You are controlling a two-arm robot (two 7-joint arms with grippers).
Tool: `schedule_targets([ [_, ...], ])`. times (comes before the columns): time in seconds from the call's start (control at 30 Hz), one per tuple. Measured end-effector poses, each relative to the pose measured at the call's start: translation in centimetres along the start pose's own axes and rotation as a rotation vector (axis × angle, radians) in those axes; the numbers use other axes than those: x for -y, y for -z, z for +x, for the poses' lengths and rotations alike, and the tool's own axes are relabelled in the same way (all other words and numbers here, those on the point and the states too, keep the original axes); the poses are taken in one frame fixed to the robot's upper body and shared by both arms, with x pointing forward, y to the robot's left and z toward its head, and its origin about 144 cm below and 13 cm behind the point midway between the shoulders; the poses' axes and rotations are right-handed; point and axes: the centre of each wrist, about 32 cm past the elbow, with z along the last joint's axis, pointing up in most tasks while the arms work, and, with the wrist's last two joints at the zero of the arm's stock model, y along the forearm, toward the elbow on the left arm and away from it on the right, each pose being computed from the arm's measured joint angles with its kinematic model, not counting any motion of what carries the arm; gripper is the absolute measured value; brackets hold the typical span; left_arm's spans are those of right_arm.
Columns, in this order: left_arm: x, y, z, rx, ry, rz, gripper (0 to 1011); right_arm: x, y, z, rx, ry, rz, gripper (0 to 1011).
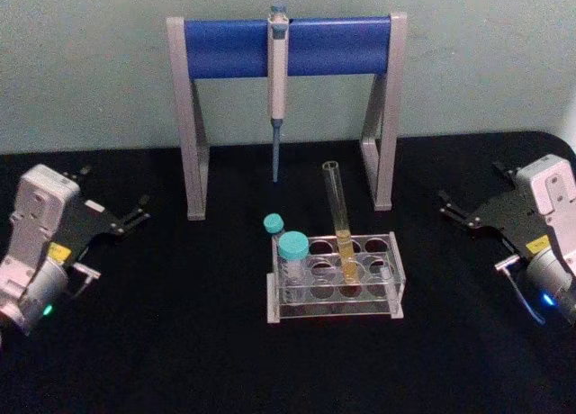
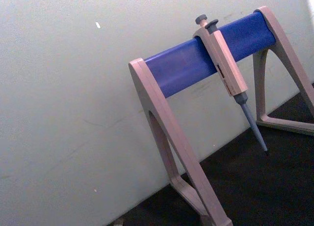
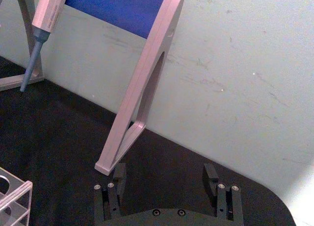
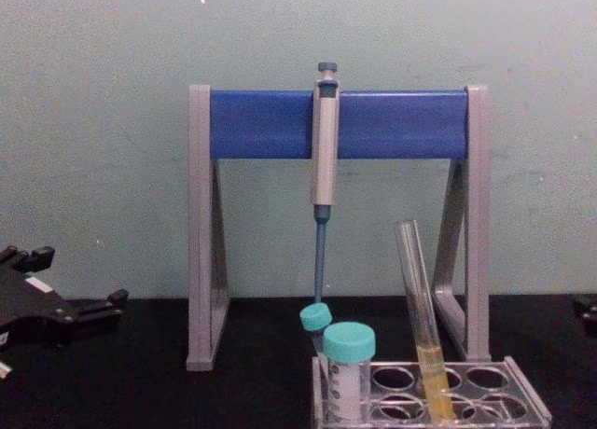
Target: Pick up the test tube from the test tube rack, shake it, then place it back into the test tube rack.
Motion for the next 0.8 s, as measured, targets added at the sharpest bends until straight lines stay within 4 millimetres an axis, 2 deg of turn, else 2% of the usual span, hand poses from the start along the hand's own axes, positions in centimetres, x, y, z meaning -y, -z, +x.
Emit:
schedule_targets([
  [0.8, 0.0, 0.0, 0.0, 0.0, 0.0, 0.0, 1001, 0.0, 0.0, 0.0, 0.0, 0.0, 0.0, 1000],
])
